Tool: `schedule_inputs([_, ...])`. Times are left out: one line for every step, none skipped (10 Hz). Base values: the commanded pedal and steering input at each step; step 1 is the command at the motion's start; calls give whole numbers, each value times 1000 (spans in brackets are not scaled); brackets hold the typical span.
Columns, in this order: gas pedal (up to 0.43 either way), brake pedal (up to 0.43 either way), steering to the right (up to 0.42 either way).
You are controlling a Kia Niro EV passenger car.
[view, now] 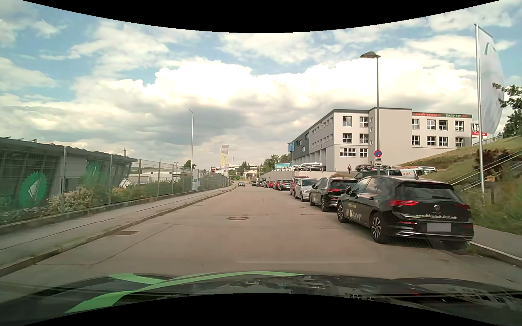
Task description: Follow the waypoints while adhering to traffic rules and regulations
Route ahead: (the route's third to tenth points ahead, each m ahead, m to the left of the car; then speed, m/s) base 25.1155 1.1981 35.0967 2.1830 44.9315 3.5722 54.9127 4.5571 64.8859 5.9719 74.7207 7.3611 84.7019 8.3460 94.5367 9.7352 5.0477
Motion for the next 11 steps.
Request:
schedule_inputs([59, 0, -21])
schedule_inputs([59, 0, -20])
schedule_inputs([59, 0, -21])
schedule_inputs([59, 0, -20])
schedule_inputs([59, 0, -20])
schedule_inputs([59, 0, -18])
schedule_inputs([59, 0, -13])
schedule_inputs([67, 0, -5])
schedule_inputs([67, 0, -3])
schedule_inputs([67, 0, -3])
schedule_inputs([67, 0, -4])
